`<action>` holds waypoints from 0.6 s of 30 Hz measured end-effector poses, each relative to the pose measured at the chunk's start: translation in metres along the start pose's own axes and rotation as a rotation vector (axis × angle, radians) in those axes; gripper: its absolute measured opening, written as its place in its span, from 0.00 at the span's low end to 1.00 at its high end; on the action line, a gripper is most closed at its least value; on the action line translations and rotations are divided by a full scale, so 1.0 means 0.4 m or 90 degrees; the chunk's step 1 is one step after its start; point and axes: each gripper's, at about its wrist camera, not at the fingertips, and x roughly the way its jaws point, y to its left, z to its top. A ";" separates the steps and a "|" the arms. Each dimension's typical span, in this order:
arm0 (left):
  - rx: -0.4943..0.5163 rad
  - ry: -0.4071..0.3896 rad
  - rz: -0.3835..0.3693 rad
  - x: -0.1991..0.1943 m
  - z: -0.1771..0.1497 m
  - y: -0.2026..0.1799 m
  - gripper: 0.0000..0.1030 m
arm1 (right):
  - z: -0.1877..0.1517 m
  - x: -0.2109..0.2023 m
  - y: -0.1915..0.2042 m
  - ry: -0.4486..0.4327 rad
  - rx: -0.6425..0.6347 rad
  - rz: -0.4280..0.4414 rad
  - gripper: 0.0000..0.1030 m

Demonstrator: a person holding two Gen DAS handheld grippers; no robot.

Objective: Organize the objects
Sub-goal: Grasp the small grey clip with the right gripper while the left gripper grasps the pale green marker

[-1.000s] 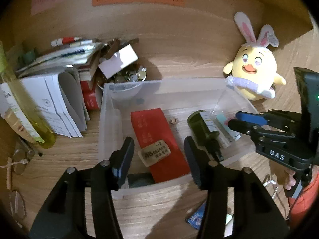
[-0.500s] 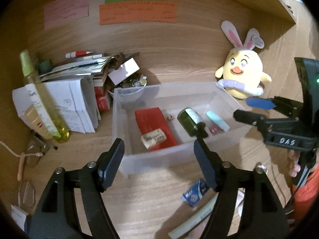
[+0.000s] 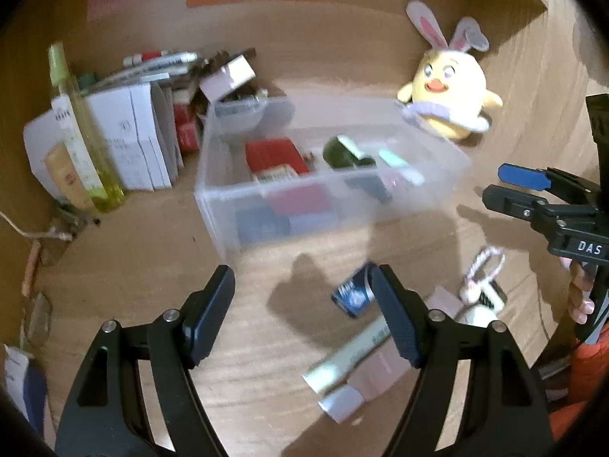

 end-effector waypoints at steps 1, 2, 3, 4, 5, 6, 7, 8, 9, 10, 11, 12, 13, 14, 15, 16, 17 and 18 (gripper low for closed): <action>0.000 0.009 -0.005 0.006 -0.011 -0.004 0.73 | -0.014 -0.003 -0.001 0.004 0.007 0.005 0.65; 0.002 0.015 -0.007 0.011 -0.019 -0.007 0.73 | -0.024 -0.005 -0.002 0.006 0.013 0.008 0.65; 0.005 0.021 -0.008 0.015 -0.027 -0.011 0.73 | -0.037 -0.008 -0.004 0.012 0.021 0.012 0.65; 0.010 0.027 -0.008 0.020 -0.037 -0.016 0.73 | -0.048 -0.012 -0.006 0.016 0.027 0.015 0.65; 0.013 0.033 -0.009 0.024 -0.042 -0.019 0.73 | -0.056 -0.015 -0.006 0.018 0.030 0.016 0.65; 0.017 0.039 -0.013 0.029 -0.049 -0.022 0.73 | -0.065 -0.020 -0.007 0.019 0.032 0.016 0.65; 0.019 0.044 -0.015 0.033 -0.054 -0.024 0.73 | -0.076 -0.025 -0.007 0.023 0.034 0.016 0.65; 0.022 0.048 -0.016 0.037 -0.059 -0.025 0.73 | -0.085 -0.028 -0.007 0.026 0.035 0.016 0.65; 0.024 0.052 -0.015 0.041 -0.062 -0.026 0.73 | -0.093 -0.031 -0.006 0.029 0.037 0.017 0.65; 0.025 0.056 -0.011 0.047 -0.067 -0.025 0.73 | -0.102 -0.033 -0.005 0.033 0.039 0.017 0.65; 0.024 0.059 -0.005 0.051 -0.070 -0.023 0.73 | -0.113 -0.034 -0.003 0.038 0.040 0.016 0.65; 0.022 0.061 0.000 0.055 -0.071 -0.019 0.73 | -0.120 -0.033 -0.001 0.042 0.040 0.013 0.65; 0.017 0.061 -0.006 0.056 -0.075 -0.013 0.73 | -0.130 -0.032 0.001 0.047 0.041 0.008 0.65; 0.010 0.062 -0.015 0.056 -0.078 -0.006 0.73 | -0.141 -0.027 0.001 0.055 0.045 0.006 0.65; 0.004 0.063 -0.020 0.055 -0.081 -0.001 0.73 | -0.148 -0.024 -0.002 0.060 0.050 0.009 0.65; 0.001 0.061 -0.019 0.052 -0.085 0.005 0.73 | -0.155 -0.020 -0.004 0.066 0.057 0.014 0.65; -0.001 0.058 -0.016 0.049 -0.088 0.009 0.73 | -0.163 -0.017 -0.005 0.072 0.066 0.020 0.65; -0.003 0.057 -0.014 0.046 -0.091 0.011 0.73 | -0.166 -0.015 -0.004 0.074 0.068 0.022 0.65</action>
